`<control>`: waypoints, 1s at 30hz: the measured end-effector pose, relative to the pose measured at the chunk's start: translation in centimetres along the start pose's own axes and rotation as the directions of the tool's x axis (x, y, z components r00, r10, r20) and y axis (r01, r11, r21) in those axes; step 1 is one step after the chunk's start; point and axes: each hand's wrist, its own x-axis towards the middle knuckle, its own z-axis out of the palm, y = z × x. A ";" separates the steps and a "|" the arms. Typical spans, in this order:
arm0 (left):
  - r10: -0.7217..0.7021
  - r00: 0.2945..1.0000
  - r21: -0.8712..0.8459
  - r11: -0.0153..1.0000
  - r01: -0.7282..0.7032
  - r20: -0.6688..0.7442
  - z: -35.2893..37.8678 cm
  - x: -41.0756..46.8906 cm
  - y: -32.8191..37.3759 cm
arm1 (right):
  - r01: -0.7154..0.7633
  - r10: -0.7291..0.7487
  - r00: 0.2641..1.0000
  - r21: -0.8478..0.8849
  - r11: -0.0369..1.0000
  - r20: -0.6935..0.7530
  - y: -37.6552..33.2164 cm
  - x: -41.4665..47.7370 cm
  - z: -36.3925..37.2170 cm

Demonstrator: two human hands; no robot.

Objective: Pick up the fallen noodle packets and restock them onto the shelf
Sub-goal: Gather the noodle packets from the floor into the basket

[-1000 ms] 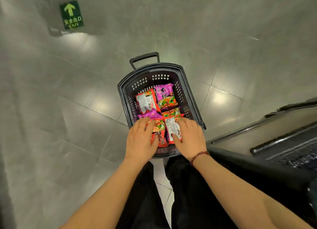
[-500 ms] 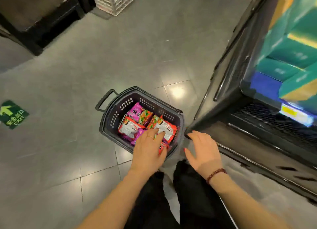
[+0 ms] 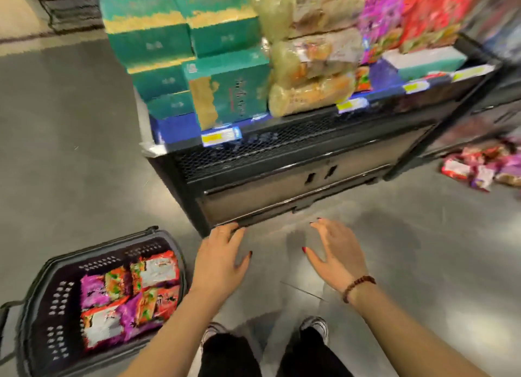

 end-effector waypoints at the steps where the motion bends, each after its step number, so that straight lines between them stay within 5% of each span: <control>1: 0.046 0.999 0.006 0.999 -0.046 0.004 0.6 1.4 2.2 | -0.041 0.040 0.999 -0.006 0.999 -0.025 2.4 -0.8 -0.9; 11: 0.386 0.911 0.058 0.916 -0.398 0.148 7.1 11.9 25.6 | -0.383 0.387 0.911 0.057 0.922 -0.144 24.1 -7.9 -9.0; 18: 0.586 0.786 0.050 0.795 -0.605 0.196 9.9 19.8 38.2 | -0.608 0.618 0.768 0.113 0.786 -0.165 34.6 -10.0 -12.2; 30: 0.763 0.607 -0.065 0.633 -0.771 0.222 18.9 40.6 56.6 | -0.796 0.807 0.564 0.147 0.588 -0.173 55.7 -3.8 -17.5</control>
